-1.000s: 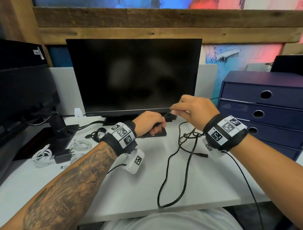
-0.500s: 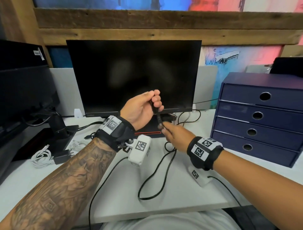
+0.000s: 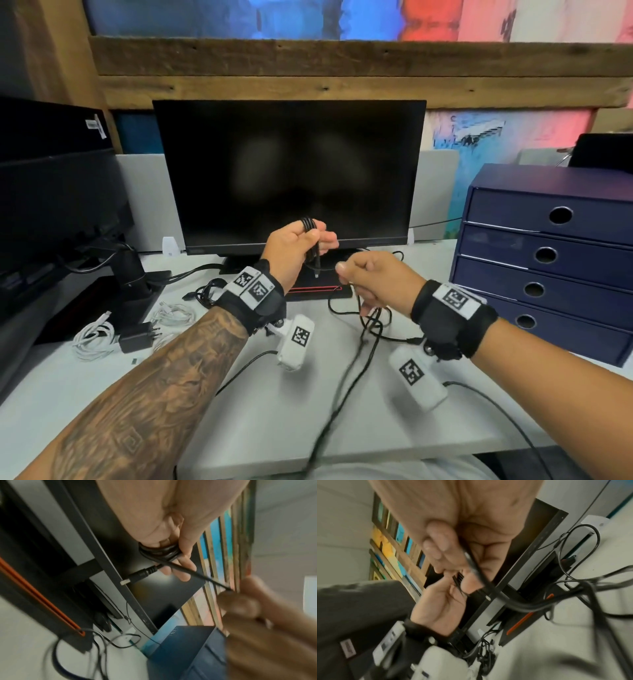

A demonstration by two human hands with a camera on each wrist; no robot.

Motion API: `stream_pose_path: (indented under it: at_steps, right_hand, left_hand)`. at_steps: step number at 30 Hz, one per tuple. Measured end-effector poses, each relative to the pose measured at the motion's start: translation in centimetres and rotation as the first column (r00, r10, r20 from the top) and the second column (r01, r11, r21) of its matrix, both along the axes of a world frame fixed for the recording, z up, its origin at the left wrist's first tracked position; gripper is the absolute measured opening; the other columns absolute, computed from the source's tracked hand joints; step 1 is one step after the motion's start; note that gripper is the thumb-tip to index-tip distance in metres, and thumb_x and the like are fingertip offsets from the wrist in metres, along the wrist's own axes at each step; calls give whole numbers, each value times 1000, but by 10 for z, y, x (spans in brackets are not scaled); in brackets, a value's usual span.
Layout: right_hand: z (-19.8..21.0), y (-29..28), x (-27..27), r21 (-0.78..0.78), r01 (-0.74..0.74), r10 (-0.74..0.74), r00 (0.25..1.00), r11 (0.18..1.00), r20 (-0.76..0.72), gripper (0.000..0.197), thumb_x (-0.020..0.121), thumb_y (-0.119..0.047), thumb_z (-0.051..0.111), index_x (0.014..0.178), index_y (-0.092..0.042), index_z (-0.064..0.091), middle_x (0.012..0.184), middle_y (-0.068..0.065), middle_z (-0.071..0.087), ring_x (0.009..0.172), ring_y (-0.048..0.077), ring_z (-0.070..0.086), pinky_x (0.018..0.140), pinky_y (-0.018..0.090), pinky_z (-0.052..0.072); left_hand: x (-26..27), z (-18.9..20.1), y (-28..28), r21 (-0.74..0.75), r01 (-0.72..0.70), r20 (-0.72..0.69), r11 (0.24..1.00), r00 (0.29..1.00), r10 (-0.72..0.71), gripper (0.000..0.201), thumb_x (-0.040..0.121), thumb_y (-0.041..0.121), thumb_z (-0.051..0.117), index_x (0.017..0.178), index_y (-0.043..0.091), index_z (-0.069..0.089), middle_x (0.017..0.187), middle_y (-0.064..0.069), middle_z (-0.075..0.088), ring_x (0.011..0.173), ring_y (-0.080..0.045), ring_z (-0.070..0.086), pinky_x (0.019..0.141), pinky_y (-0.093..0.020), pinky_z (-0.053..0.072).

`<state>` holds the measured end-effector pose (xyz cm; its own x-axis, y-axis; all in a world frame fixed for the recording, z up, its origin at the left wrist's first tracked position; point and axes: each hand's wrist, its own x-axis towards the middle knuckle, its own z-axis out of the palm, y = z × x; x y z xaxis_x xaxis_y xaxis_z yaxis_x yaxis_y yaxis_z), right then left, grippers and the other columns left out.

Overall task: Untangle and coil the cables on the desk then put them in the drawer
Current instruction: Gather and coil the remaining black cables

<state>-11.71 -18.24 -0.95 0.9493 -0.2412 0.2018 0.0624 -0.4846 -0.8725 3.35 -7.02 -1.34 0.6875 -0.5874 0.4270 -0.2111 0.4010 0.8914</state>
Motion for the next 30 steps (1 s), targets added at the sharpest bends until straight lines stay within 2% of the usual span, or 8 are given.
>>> stream_pose_path:
  at_steps: [3, 5, 8, 11, 14, 17, 23, 30]
  right_hand:
    - [16, -12, -6, -64, 26, -23, 999, 998, 37, 25, 99, -26, 61, 82, -8, 60, 53, -9, 40, 47, 8, 40, 48, 28, 49]
    - [22, -21, -9, -295, 104, -70, 990, 950, 122, 21, 98, -27, 63, 87, -10, 65, 60, -6, 51, 53, 7, 46, 55, 27, 47]
    - [27, -32, -10, -568, 235, -79, 955, 789, 286, 13, 96, -31, 64, 92, -23, 73, 78, -8, 67, 73, 6, 60, 69, 29, 51]
    - [29, -41, -9, -662, 329, -55, 915, 674, 400, 15, 94, -36, 66, 98, -27, 76, 82, -14, 63, 76, 4, 57, 66, 24, 47]
    - [29, -49, -6, -682, 405, -71, 884, 609, 462, 20, 94, -45, 61, 100, -33, 75, 79, -15, 54, 72, 4, 52, 61, 23, 41]
    - [19, -58, -1, -645, 418, -95, 876, 639, 474, 28, 98, -46, 50, 114, -36, 72, 82, -12, 53, 76, 7, 53, 65, 26, 45]
    - [-13, -46, 13, -305, 221, -82, 908, 926, 411, 33, 105, -22, 48, 131, -38, 60, 106, -5, 70, 94, 11, 64, 83, 25, 53]
    - [-25, -21, 20, -236, 54, -16, 986, 970, 163, 19, 105, -15, 46, 93, -22, 59, 76, 1, 68, 65, 9, 64, 70, 28, 54]
  left_hand:
    - [-2, 0, 4, 196, -59, 227, 979, 974, 13, 19, 101, 1, 47, 104, 5, 65, 82, -7, 75, 80, -19, 73, 81, -30, 58]
    - [-4, 1, 4, 313, -49, 306, 949, 950, -52, 17, 101, 6, 48, 103, 7, 66, 80, -8, 74, 76, -22, 71, 82, -36, 58]
    - [-10, 2, 2, 422, 64, 228, 904, 958, -174, 31, 104, 21, 43, 101, -1, 64, 68, -8, 67, 61, -22, 61, 68, -34, 51]
    - [-20, 7, -1, 498, 216, 123, 840, 941, -315, 44, 104, 28, 31, 93, -2, 62, 52, -5, 53, 49, -20, 46, 60, -32, 41]
    - [-28, 13, 3, 480, 368, 10, 796, 906, -424, 32, 100, 21, 34, 87, 5, 58, 54, -3, 41, 49, -17, 33, 59, -33, 34]
    - [-35, 22, 9, 378, 535, -122, 756, 838, -532, 22, 92, 25, 40, 82, 12, 54, 58, 0, 34, 54, -16, 28, 61, -32, 33]
    - [-47, 36, 8, -13, 607, -268, 795, 764, -587, 22, 101, 18, 33, 91, 10, 52, 65, 1, 42, 58, -13, 40, 66, -30, 40]
    - [-50, 39, 2, -284, 472, -399, 835, 733, -550, 20, 104, 15, 36, 97, 10, 53, 71, 3, 47, 61, -10, 44, 70, -27, 41]
